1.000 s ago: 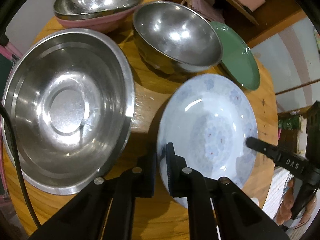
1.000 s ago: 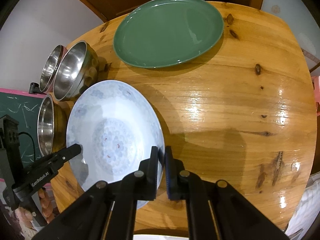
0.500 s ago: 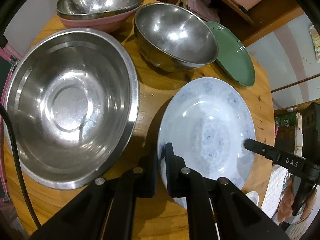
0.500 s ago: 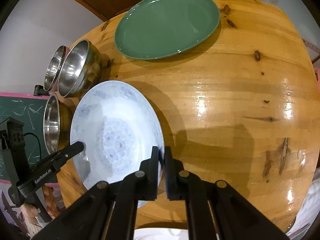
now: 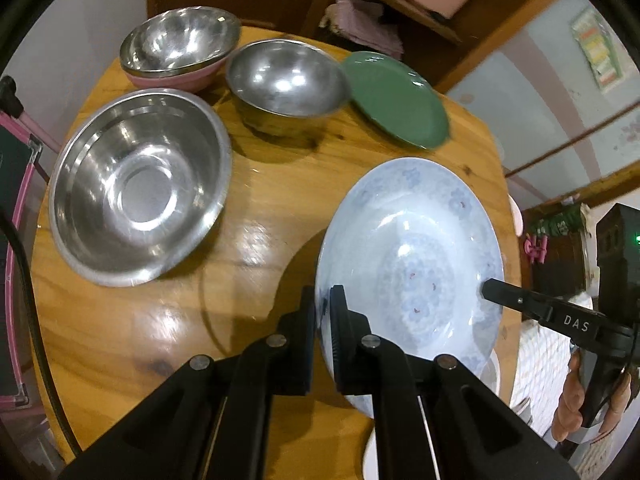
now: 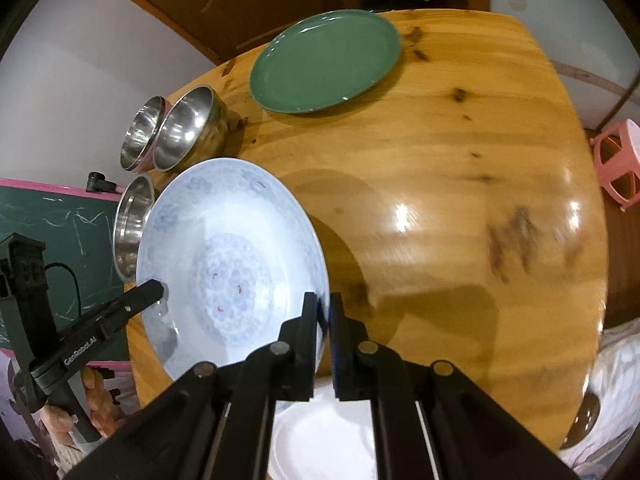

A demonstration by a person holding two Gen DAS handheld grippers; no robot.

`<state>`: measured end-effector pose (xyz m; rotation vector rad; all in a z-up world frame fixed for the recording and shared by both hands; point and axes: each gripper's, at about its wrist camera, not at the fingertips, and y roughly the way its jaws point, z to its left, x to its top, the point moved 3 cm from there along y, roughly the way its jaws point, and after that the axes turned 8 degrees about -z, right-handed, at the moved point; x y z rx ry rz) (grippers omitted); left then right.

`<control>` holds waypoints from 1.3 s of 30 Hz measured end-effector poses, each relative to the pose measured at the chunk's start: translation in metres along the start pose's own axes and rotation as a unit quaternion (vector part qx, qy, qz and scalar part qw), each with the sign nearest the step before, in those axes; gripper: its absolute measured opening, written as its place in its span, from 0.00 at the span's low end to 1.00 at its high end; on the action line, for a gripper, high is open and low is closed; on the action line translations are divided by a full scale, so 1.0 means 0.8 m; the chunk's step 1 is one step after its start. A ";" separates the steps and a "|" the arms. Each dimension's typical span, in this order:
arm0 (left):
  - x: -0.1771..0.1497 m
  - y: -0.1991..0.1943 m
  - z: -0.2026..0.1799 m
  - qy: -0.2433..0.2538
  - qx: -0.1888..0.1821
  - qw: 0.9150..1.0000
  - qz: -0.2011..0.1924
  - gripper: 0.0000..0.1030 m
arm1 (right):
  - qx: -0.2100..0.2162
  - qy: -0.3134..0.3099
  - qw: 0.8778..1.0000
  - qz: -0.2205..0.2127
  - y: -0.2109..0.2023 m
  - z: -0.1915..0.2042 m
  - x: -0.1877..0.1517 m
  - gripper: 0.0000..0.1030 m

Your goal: Organize plates and bowls

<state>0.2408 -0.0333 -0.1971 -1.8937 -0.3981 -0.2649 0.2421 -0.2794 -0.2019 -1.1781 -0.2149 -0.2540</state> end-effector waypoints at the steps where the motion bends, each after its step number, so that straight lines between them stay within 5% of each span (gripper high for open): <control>1: -0.006 -0.004 -0.006 0.006 -0.002 1.000 0.000 0.04 | -0.001 0.005 1.000 -0.005 -0.012 -0.005 -0.011 0.05; 12: -0.127 -0.018 -0.087 0.065 -0.033 0.997 0.032 0.04 | -0.028 0.046 0.998 -0.030 -0.089 -0.068 -0.137 0.05; 19: -0.184 0.004 -0.105 0.089 -0.030 0.994 0.061 0.04 | -0.039 0.069 0.997 -0.021 -0.079 -0.104 -0.206 0.06; 39: -0.209 0.049 -0.121 0.098 -0.012 0.991 0.085 0.05 | -0.061 0.065 0.996 -0.028 -0.061 -0.125 -0.226 0.06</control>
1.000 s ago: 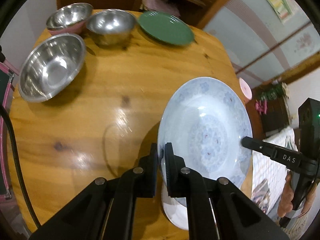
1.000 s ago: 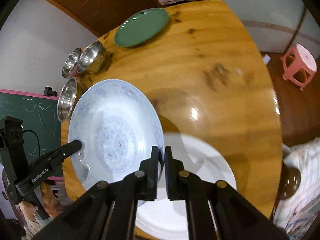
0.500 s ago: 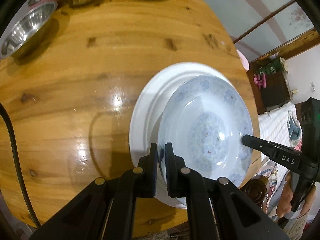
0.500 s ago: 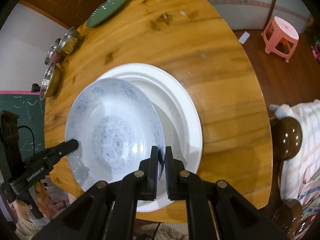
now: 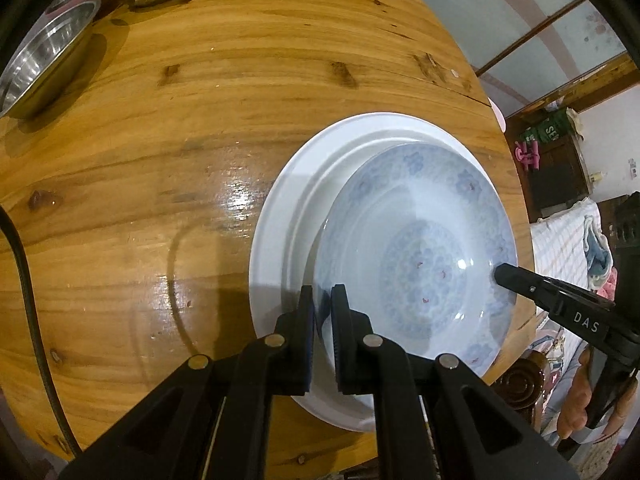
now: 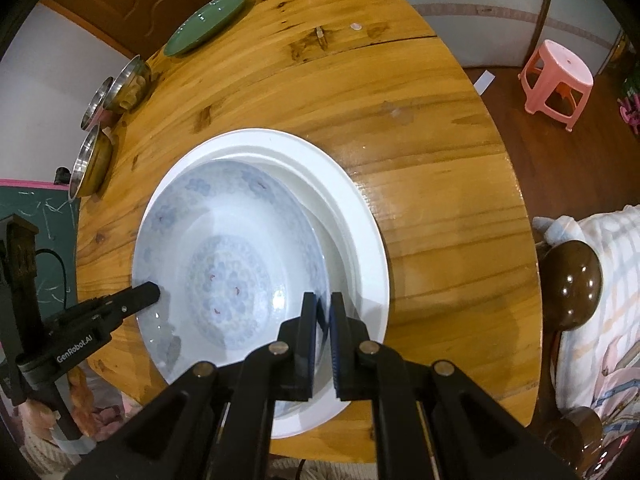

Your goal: Organize plates and bowls

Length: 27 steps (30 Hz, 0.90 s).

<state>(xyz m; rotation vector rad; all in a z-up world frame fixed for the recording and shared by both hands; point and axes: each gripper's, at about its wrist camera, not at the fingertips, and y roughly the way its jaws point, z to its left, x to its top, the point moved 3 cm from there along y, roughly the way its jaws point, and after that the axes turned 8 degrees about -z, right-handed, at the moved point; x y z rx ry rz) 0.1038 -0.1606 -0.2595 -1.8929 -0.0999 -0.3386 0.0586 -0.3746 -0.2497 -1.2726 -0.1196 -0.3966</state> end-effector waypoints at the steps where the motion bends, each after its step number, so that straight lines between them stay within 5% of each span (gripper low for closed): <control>1: 0.001 -0.001 0.002 0.001 0.000 1.000 0.000 0.05 | -0.002 -0.003 1.000 0.000 0.000 0.001 0.000 0.06; 8: 0.002 0.000 -0.003 0.012 0.003 1.000 0.000 0.07 | -0.026 -0.025 0.999 -0.003 0.001 0.009 0.000 0.08; 11: 0.002 0.000 -0.004 0.012 -0.007 1.000 0.003 0.15 | -0.042 -0.038 0.998 -0.006 0.001 0.014 0.000 0.09; 13: 0.002 -0.001 -0.005 0.014 -0.011 1.000 0.004 0.29 | -0.049 -0.043 0.998 -0.010 0.000 0.015 0.000 0.10; 19: 0.002 -0.014 -0.015 0.029 -0.013 0.999 -0.012 0.43 | -0.047 -0.038 0.998 -0.020 -0.009 0.015 0.004 0.10; 27: 0.006 -0.044 -0.014 0.037 -0.008 0.999 -0.038 0.48 | -0.044 -0.040 0.997 -0.040 -0.033 0.021 0.005 0.10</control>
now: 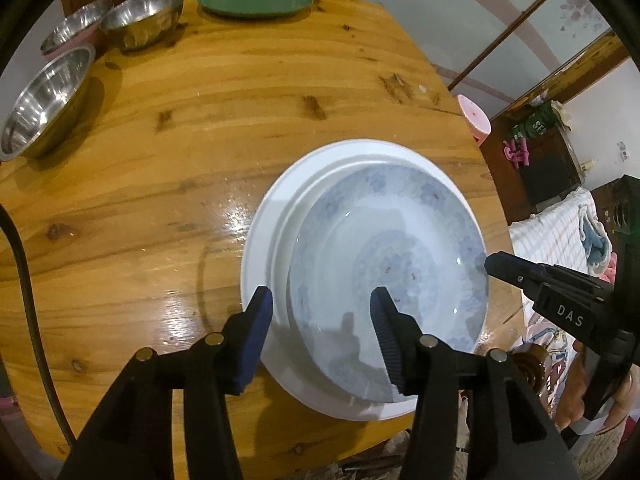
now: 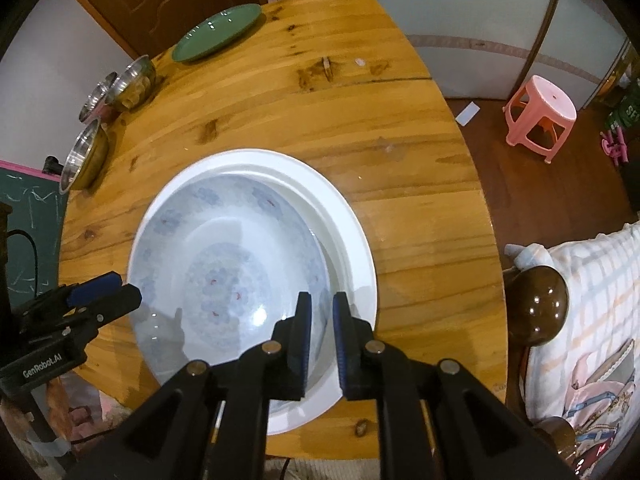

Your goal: Organize plates and bowls

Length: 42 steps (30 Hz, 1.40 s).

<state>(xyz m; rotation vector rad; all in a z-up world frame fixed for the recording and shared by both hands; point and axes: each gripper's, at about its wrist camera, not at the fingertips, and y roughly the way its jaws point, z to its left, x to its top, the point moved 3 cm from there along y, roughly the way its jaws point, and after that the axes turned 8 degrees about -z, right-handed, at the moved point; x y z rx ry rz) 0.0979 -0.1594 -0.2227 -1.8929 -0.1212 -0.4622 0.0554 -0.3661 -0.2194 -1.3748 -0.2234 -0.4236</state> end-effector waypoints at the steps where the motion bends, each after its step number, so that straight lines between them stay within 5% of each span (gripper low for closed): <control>1: 0.002 -0.006 0.001 -0.001 0.000 1.000 -0.004 0.48 | 0.002 -0.002 1.000 -0.003 -0.005 0.003 0.002 0.10; 12: 0.048 -0.094 0.005 0.015 0.015 0.997 -0.080 0.60 | 0.018 -0.043 0.998 -0.051 -0.069 0.040 0.043 0.10; 30: 0.217 -0.243 0.020 0.061 0.060 0.980 -0.177 0.66 | 0.077 -0.047 0.989 -0.120 -0.174 0.091 0.193 0.10; 37: 0.294 -0.244 0.020 0.065 0.069 0.980 -0.175 0.66 | 0.085 -0.028 0.987 -0.133 -0.187 0.101 0.285 0.10; 42: 0.362 -0.202 0.038 0.046 0.069 0.984 -0.159 0.66 | 0.079 -0.010 0.989 -0.122 -0.150 0.102 0.342 0.10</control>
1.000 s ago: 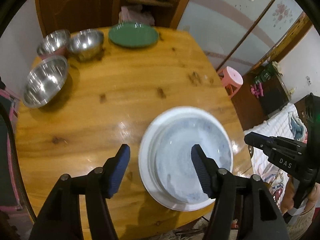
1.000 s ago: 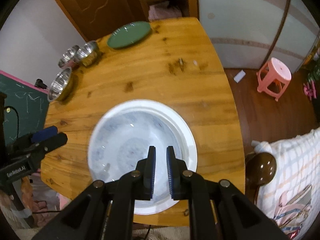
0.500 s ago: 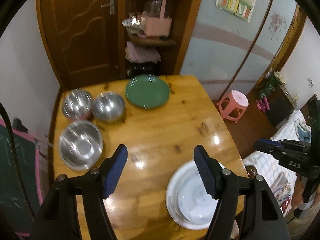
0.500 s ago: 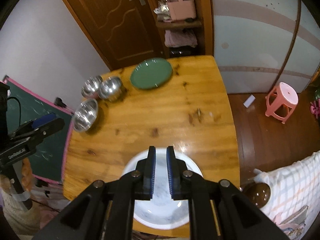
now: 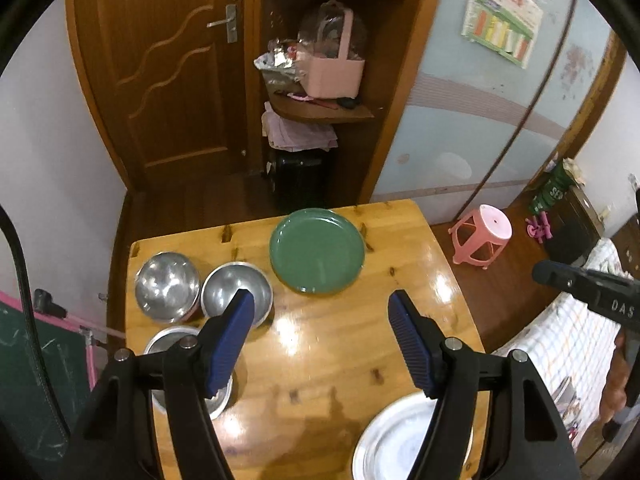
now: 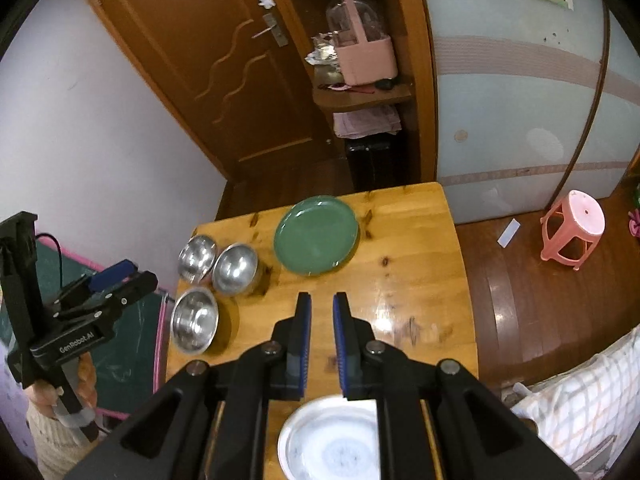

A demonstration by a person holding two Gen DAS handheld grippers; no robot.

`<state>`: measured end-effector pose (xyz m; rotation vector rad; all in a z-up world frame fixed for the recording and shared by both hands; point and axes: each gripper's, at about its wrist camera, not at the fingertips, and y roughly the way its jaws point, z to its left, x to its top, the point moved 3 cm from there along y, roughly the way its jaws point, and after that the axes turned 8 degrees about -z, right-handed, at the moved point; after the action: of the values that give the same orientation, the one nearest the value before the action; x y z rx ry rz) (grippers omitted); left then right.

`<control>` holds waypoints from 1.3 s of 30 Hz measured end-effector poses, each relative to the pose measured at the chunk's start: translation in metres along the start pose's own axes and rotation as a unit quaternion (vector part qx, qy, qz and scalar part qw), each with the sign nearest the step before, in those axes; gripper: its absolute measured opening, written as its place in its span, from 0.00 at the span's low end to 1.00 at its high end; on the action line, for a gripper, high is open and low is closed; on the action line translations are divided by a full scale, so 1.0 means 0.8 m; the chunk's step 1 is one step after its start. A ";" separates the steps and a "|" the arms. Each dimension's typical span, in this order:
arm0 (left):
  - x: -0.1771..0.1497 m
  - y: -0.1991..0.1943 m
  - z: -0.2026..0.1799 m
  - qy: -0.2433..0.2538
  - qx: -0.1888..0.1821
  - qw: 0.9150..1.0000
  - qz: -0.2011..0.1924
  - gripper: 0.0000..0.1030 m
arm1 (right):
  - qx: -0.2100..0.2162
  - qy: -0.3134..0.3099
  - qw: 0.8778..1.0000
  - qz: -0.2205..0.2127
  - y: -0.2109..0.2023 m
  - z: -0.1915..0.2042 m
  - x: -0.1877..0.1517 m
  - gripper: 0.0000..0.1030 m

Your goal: Organize plates and bowls

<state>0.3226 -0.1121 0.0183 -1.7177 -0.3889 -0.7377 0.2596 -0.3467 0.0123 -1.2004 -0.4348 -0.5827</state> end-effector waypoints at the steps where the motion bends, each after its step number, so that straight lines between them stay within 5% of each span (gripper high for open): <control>1: 0.006 0.015 0.004 -0.004 0.002 1.000 0.003 0.66 | -0.005 0.000 1.000 0.003 0.017 -0.003 0.008 0.10; 11: 0.010 0.247 0.064 -0.086 0.005 0.994 0.061 0.66 | 0.003 0.051 0.996 0.066 0.208 -0.047 0.022 0.11; 18: -0.022 0.348 0.082 -0.115 0.008 0.990 0.081 0.60 | 0.025 0.097 0.990 0.100 0.313 -0.076 0.005 0.11; 39: -0.040 0.385 0.094 -0.106 0.028 0.991 0.074 0.52 | 0.025 0.115 0.986 0.118 0.403 -0.077 -0.021 0.07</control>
<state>0.5063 -0.1220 -0.2418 -1.7574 -0.4186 -0.4337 0.4503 -0.3225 -0.2540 -1.1027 -0.1088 -0.4951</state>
